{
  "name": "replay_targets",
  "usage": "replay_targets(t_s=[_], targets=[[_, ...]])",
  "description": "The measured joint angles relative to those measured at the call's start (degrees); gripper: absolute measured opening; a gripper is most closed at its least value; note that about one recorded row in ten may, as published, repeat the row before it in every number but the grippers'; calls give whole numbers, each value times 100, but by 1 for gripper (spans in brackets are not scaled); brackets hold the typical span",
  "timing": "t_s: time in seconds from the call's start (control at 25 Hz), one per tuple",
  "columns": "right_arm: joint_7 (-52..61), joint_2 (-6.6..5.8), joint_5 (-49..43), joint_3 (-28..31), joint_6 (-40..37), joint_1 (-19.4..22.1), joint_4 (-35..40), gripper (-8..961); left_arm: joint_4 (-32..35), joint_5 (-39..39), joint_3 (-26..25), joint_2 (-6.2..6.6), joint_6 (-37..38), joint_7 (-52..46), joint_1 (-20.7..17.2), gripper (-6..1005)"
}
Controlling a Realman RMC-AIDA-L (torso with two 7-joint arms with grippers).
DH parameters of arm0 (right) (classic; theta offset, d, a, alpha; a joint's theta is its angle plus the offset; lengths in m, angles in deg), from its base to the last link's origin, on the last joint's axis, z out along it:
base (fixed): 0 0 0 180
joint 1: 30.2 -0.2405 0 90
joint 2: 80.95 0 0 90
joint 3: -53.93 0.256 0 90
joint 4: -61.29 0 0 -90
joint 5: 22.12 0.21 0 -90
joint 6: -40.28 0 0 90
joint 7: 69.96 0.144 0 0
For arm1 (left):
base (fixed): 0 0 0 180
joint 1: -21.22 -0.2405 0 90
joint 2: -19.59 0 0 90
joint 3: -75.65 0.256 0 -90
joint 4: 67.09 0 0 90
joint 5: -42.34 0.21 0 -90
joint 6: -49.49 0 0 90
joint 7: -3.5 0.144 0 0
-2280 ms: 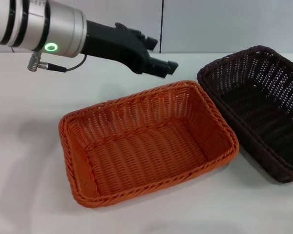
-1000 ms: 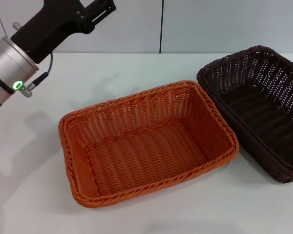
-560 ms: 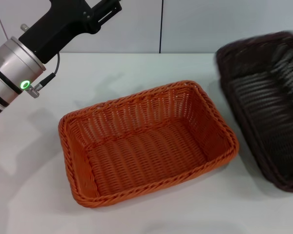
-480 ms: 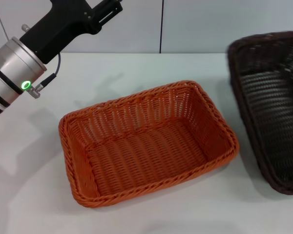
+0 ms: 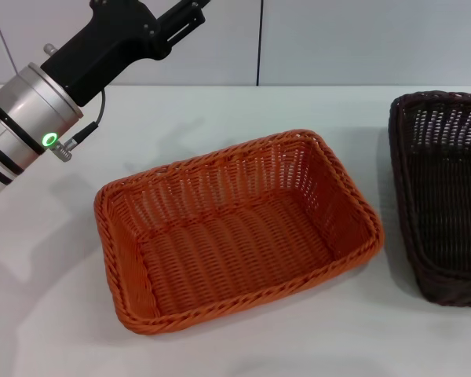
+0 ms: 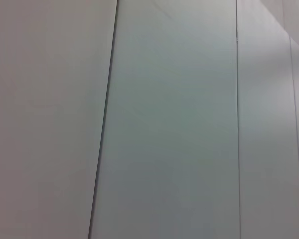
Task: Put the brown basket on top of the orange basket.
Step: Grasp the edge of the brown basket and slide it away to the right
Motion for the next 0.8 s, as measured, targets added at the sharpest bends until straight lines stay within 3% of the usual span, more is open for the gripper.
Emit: replay_targets(t_s=[0.12, 0.44, 0.8], targets=[[-141, -59, 107, 331, -184, -46, -25, 624, -68, -5, 2, 8, -18, -8, 21, 782], [-168, -74, 15, 289, -262, -120, -56, 621, -127, -61, -13, 8, -18, 3, 25, 781], [-181, 46, -209, -57, -51, -160, -222, 622, -263, -151, 2, 7, 9, 3, 27, 781]])
